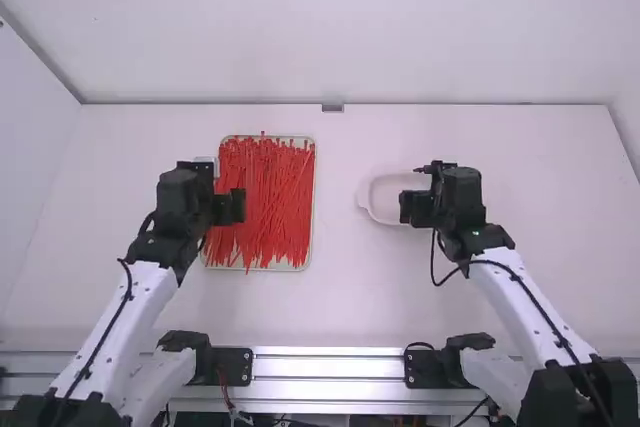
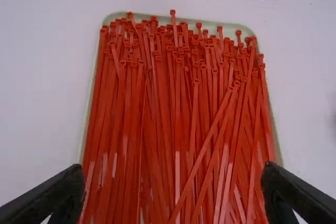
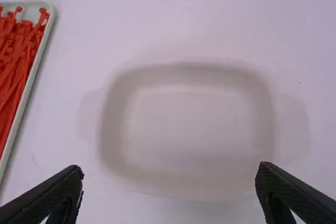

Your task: Fasten the cable tie

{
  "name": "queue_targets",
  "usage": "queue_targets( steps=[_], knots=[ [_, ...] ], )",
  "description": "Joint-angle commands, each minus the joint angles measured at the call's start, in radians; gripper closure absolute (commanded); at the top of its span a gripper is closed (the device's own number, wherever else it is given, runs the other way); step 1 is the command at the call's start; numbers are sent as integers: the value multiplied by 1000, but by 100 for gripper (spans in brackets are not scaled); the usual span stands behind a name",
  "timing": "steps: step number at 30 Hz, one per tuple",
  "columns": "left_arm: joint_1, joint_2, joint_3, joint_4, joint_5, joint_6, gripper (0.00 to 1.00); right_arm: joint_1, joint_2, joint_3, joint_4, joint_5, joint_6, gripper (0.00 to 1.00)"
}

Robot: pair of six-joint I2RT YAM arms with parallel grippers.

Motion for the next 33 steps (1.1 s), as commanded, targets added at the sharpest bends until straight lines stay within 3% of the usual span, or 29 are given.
queue_targets(
  steps=[1, 15, 26, 33],
  knots=[
    [-9, 33, 60, -5, 12, -15, 8, 33, 16, 57, -12, 26, 13, 8],
    [-13, 146, 236, -27, 19, -2, 1, 144, 12, 116, -63, 109, 25, 1],
    [-14, 301, 392, -75, 18, 18, 1, 120, 13, 116, -64, 105, 26, 1],
    [-15, 530, 554, -110, 18, 17, 1, 116, 13, 115, -66, 105, 26, 1]
  ],
)
